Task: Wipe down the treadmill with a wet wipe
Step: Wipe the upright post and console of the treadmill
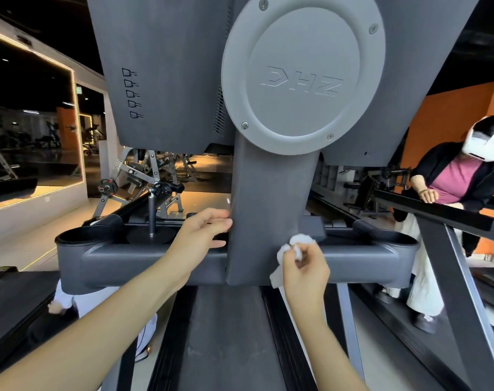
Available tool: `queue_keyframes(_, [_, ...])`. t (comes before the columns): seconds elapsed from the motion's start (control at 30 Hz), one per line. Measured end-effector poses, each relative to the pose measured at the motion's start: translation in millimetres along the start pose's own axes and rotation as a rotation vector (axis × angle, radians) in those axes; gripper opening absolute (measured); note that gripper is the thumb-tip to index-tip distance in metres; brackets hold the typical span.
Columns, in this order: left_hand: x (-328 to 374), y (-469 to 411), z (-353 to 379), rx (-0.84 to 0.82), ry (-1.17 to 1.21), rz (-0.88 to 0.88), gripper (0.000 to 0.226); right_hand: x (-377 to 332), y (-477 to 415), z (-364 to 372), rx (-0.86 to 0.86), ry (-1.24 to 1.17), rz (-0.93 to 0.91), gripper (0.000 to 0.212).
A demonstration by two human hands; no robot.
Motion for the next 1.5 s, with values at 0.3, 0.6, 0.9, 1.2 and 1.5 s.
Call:
queue_keyframes(0.3, [37.9, -13.4, 0.5, -0.007, -0.032, 0.037, 0.023, -156.8, -56.5, -16.7, 0.136, -0.170, -0.204, 0.009])
queue_keyframes(0.6, [49.7, -10.7, 6.9, -0.052, 0.029, 0.048, 0.032, -135.8, 22.2, 64.2, -0.166, 0.020, -0.369, 0.027])
queue_keyframes(0.9, [114.9, -2.6, -17.0, 0.094, 0.045, 0.301, 0.023, -173.8, 22.5, 91.4, -0.253, -0.196, -0.235, 0.031])
queue_keyframes(1.2, [144.4, -20.5, 5.6, 0.117, 0.174, 0.382, 0.009, -171.0, 21.8, 72.3, -0.274, -0.420, -0.056, 0.038])
queue_keyframes(1.5, [188.2, -5.8, -25.0, 0.359, 0.362, 0.573, 0.007, -207.8, 23.1, 16.0, -0.037, -0.166, -0.227, 0.011])
Point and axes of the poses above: each hand's wrist, its own y-axis away from the middle knuckle, its own z-axis out of the palm, x = y × z, the point moved 10 cm from there along -y, towards the middle knuckle, and after that the axes turned 9 degrees about z, right-handed, at the moved point
